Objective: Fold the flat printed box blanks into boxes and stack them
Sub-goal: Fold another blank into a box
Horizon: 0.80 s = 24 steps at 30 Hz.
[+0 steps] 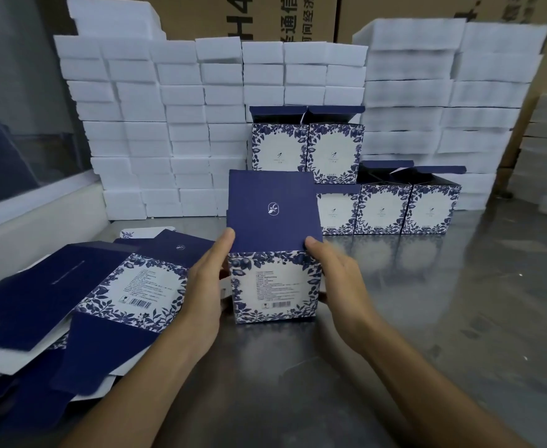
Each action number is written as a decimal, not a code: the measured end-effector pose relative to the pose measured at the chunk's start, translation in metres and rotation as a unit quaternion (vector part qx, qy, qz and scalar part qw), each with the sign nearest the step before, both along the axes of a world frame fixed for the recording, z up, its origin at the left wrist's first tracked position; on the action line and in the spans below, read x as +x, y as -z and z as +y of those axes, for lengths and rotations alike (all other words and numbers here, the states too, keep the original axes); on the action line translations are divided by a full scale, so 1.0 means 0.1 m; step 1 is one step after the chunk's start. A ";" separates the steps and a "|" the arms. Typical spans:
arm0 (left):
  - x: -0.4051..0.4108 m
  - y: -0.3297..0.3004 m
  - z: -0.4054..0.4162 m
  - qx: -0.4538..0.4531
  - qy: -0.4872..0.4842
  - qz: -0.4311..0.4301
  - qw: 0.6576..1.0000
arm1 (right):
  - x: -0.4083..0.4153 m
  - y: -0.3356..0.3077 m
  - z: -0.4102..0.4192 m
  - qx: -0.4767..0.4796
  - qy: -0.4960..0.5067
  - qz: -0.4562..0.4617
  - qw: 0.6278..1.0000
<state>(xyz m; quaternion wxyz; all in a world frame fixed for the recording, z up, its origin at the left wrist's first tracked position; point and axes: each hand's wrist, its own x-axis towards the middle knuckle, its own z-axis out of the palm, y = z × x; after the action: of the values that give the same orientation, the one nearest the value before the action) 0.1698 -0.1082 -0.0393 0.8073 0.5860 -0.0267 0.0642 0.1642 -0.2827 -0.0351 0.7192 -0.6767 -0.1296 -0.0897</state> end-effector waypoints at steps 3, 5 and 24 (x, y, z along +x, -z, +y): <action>-0.01 -0.01 0.04 -0.006 0.048 0.013 0.999 | 0.03 -0.02 -0.02 0.031 0.013 0.023 0.999; -0.02 -0.02 0.04 -0.008 0.059 0.014 0.998 | 0.03 -0.03 -0.02 0.046 0.017 0.032 0.998; -0.05 0.06 0.00 -0.091 0.119 0.053 0.987 | -0.02 -0.17 -0.04 0.028 0.016 -0.121 0.992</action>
<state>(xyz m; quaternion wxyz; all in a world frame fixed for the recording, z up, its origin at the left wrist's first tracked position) 0.1652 -0.1083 -0.0452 0.8597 0.5049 -0.0476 -0.0612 0.1625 -0.2864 -0.0185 0.7156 -0.6423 -0.2022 -0.1856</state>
